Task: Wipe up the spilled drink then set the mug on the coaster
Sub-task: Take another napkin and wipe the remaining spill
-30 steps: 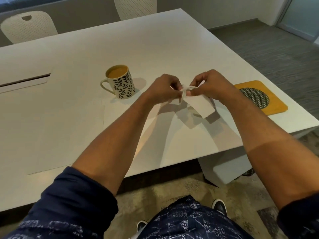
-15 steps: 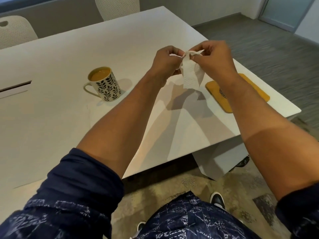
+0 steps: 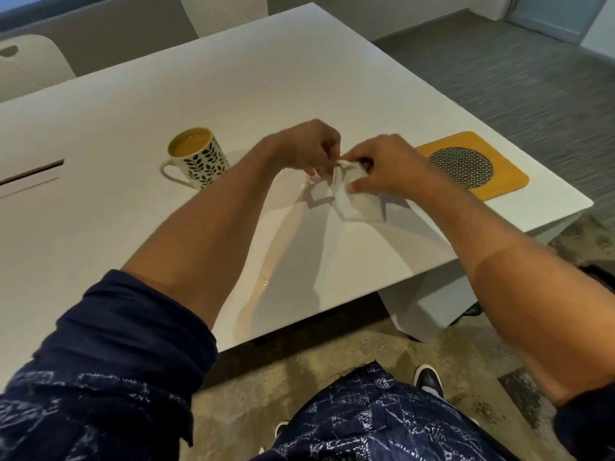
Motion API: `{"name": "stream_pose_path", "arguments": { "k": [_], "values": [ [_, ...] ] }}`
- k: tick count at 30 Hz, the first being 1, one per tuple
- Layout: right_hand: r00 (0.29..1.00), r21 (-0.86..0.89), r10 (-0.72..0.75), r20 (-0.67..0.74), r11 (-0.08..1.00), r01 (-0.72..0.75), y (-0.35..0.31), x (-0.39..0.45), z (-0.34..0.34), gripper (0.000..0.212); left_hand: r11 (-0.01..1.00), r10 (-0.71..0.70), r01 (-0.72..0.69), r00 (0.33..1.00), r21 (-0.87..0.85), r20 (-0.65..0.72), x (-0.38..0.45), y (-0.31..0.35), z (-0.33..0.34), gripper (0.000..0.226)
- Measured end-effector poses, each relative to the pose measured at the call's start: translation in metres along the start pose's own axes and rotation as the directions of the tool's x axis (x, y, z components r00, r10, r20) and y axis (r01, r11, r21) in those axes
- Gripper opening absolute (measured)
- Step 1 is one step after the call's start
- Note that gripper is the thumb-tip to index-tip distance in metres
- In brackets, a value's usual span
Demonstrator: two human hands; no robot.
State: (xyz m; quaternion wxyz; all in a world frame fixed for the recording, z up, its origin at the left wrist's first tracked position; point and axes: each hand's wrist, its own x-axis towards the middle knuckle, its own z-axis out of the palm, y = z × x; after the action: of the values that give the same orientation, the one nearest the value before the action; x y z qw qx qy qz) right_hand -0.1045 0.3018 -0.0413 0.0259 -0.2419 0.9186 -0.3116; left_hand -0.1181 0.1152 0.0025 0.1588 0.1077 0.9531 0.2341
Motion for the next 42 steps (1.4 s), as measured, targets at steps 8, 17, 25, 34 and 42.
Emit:
{"name": "stream_pose_path", "arguments": {
  "k": [8, 17, 25, 34, 42],
  "values": [
    [0.994, -0.018, -0.041, 0.097, 0.999, 0.043, -0.012, -0.002, 0.039, 0.040, 0.990, 0.112, -0.083, 0.956, 0.115, -0.271, -0.038, -0.067, 0.044, 0.035],
    [0.880, -0.143, -0.383, 0.280, 0.890, 0.433, -0.043, -0.016, 0.061, 0.046, 0.994, 0.109, -0.107, 0.962, 0.022, -0.249, -0.071, -0.122, 0.061, 0.056],
    [0.617, -0.095, -0.618, 0.488, 0.665, 0.741, -0.099, -0.042, 0.094, 0.061, 0.914, -0.001, -0.010, 1.000, -0.405, -0.027, -0.067, -0.115, 0.049, 0.050],
    [0.650, 0.016, -0.434, 0.623, 0.839, 0.544, -0.078, -0.038, 0.059, 0.030, 0.994, 0.043, -0.049, 0.997, -0.102, -0.060, -0.062, -0.123, 0.052, 0.050],
    [0.802, -0.197, -0.451, 0.391, 0.810, 0.552, -0.068, -0.021, 0.076, 0.042, 0.953, 0.180, -0.124, 0.966, 0.276, -0.187, -0.063, -0.130, 0.063, 0.054]
  ]
}}
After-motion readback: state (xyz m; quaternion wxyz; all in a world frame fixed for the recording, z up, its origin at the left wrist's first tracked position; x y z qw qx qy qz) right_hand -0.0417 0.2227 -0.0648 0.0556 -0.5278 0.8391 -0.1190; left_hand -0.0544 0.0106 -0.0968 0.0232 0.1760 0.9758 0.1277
